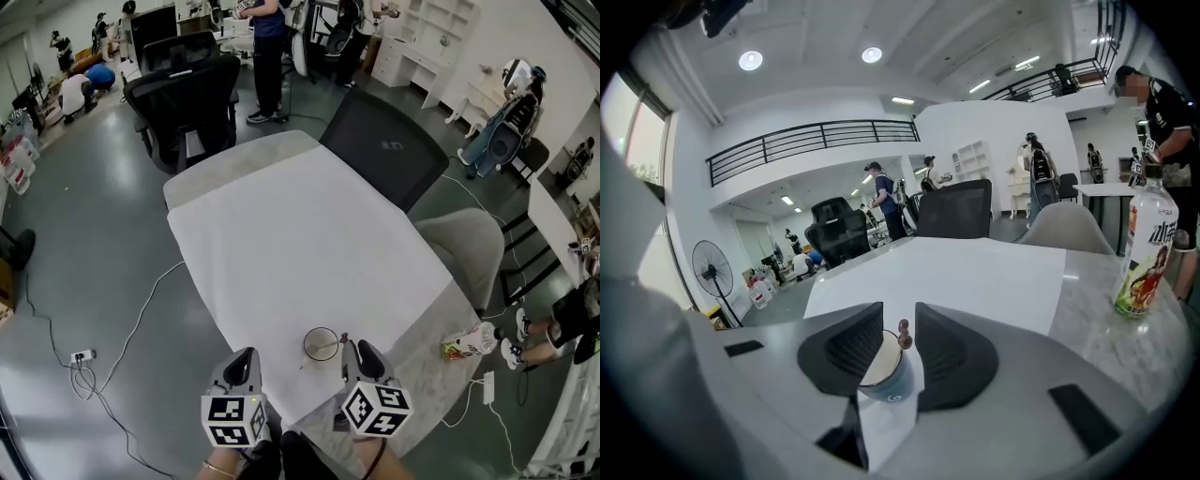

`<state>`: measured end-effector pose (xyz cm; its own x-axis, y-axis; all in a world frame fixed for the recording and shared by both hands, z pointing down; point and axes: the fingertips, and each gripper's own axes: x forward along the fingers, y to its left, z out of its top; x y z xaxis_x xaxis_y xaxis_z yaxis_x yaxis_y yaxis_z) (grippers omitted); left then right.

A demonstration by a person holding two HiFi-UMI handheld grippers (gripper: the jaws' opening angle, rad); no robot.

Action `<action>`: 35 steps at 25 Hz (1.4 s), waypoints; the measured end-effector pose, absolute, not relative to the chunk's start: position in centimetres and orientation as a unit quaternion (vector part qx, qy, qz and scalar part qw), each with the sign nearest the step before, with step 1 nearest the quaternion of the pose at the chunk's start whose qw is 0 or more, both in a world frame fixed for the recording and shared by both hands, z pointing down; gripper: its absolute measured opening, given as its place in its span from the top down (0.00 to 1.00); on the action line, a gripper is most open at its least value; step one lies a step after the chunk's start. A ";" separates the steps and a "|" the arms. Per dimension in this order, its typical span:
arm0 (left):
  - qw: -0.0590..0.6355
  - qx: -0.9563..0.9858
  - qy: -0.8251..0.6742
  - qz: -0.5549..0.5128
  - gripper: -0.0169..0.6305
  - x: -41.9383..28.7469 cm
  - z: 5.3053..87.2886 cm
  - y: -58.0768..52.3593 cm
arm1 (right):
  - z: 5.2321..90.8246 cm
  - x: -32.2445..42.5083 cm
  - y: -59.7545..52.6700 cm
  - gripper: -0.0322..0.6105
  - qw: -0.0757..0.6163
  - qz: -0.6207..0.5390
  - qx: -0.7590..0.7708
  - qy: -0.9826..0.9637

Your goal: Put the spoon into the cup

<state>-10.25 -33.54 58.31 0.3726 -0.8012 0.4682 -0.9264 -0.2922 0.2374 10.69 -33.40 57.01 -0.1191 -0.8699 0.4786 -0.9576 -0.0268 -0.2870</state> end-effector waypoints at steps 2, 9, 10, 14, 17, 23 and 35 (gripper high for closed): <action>0.233 0.797 -0.543 0.126 0.95 -10.1 57.5 -33.7 | 56.2 10.9 -33.3 0.80 0.070 0.276 0.663 -0.693; 0.222 0.810 -0.534 0.098 0.95 -9.4 54.4 -33.5 | 52.4 12.5 -31.9 0.87 0.055 0.234 0.680 -0.693; 0.219 0.812 -0.533 0.094 0.95 -9.4 53.8 -33.4 | 51.8 12.8 -31.6 0.88 0.056 0.227 0.683 -0.692; 0.207 0.818 -0.530 0.081 0.95 -9.4 52.1 -33.2 | 50.0 13.9 -30.6 0.88 0.054 0.204 0.693 -0.690; 0.193 0.824 -0.528 0.077 0.95 -9.3 51.2 -33.5 | 49.3 14.3 -30.2 0.88 0.051 0.193 0.698 -0.688; 0.173 0.832 -0.523 0.068 0.95 -8.9 49.2 -34.3 | 48.0 14.0 -30.1 0.90 0.052 0.173 0.702 -0.689; 0.160 0.840 -0.513 0.071 0.95 -8.0 48.7 -34.2 | 47.3 14.5 -29.8 0.90 0.052 0.162 0.712 -0.681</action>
